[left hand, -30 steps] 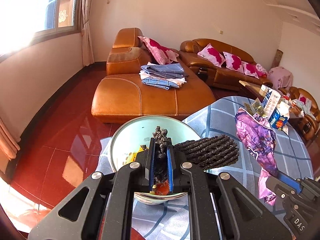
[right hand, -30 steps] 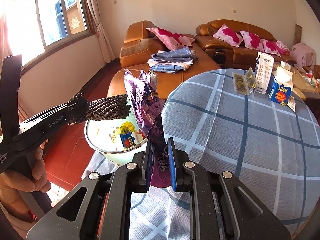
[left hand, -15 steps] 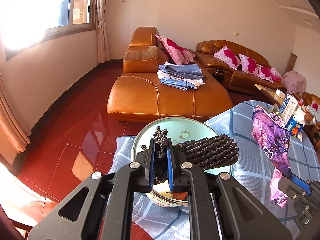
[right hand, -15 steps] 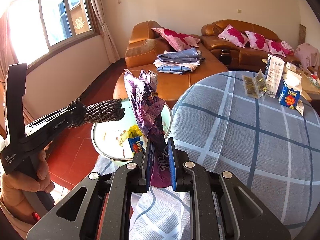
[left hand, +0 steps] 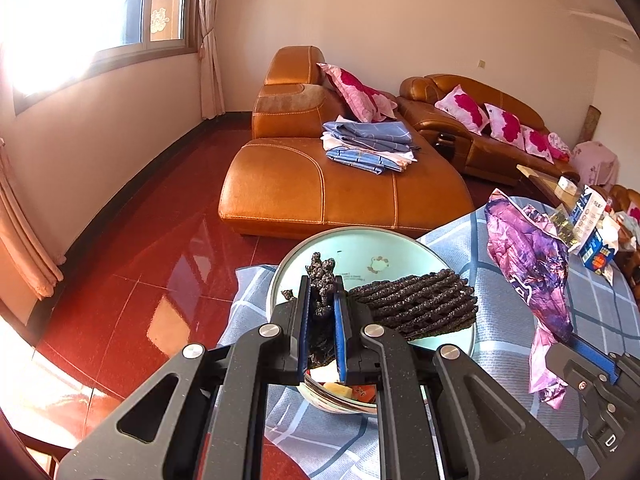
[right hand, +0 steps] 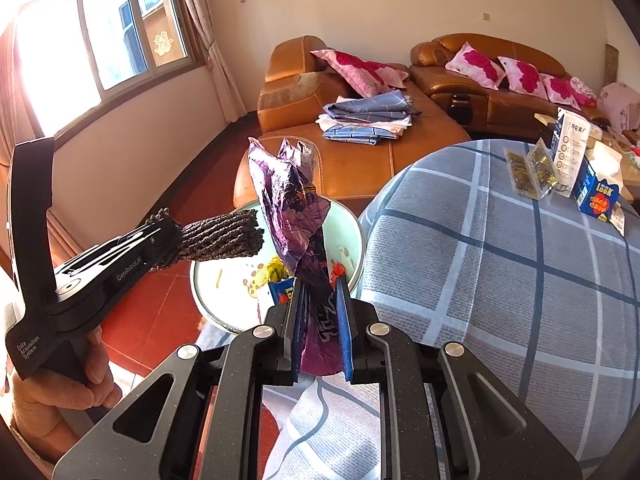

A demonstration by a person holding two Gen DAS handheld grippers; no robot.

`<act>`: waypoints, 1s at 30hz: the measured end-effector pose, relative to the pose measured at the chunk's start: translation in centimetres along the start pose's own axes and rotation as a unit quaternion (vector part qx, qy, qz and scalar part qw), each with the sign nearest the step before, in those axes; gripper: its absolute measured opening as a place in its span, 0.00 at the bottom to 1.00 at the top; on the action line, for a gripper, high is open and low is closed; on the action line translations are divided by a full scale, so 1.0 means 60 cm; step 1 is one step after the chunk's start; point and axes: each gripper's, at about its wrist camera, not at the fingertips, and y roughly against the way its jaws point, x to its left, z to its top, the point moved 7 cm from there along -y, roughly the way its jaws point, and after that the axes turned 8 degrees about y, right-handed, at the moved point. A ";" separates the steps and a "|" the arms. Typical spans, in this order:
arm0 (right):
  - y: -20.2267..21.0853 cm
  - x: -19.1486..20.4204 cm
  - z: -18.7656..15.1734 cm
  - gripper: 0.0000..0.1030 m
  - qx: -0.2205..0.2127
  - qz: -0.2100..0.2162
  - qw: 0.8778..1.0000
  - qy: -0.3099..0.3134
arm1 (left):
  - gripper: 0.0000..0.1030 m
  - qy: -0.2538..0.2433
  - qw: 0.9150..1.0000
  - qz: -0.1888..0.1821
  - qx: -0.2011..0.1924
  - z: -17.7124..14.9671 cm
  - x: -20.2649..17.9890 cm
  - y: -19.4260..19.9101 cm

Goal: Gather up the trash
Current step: 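Carry the scouring pad and purple wrapper over the green bin with both grippers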

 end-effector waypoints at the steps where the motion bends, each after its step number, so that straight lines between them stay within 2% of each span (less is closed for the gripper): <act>1: -0.003 0.001 0.001 0.15 0.001 0.001 1.000 0.000 | 0.09 -0.001 1.000 0.001 0.001 0.000 0.000 -0.002; 14: -0.031 0.001 0.011 0.15 0.008 0.003 1.000 -0.008 | 0.09 -0.007 1.000 0.009 -0.003 0.015 -0.005 -0.020; 30: -0.075 -0.017 0.017 0.16 0.027 -0.013 0.999 -0.023 | 0.09 -0.013 1.000 0.007 0.018 0.046 -0.024 -0.086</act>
